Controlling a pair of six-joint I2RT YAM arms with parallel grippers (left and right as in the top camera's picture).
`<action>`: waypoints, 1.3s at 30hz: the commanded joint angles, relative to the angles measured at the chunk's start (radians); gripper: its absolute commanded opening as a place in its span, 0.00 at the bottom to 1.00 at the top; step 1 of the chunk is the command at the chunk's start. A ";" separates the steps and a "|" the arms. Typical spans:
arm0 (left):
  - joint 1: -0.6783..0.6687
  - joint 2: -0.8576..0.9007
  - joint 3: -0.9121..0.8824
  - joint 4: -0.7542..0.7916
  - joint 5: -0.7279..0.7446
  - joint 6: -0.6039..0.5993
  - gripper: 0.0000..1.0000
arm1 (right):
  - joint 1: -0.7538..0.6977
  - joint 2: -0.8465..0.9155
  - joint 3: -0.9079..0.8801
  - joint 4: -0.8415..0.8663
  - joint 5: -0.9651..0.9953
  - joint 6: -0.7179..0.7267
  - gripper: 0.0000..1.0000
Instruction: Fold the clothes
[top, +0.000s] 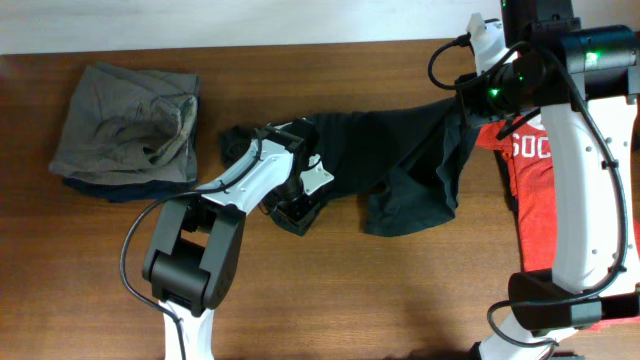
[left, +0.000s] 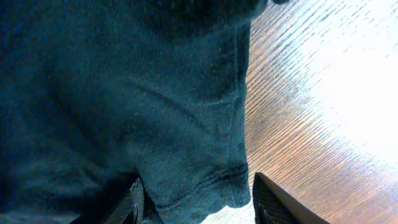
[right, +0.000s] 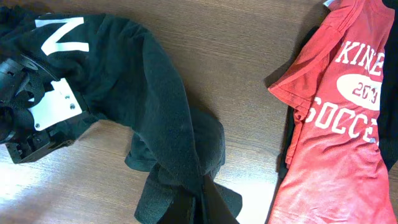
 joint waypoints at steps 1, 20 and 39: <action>-0.037 0.043 -0.072 -0.004 0.007 -0.021 0.56 | -0.009 0.004 0.013 0.003 0.011 -0.006 0.04; -0.032 0.044 0.148 -0.087 -0.235 -0.270 0.00 | -0.009 0.002 0.012 0.003 0.013 -0.006 0.04; 0.199 -0.008 1.518 -0.642 -0.352 -0.272 0.00 | -0.165 -0.332 0.014 0.029 -0.006 -0.006 0.04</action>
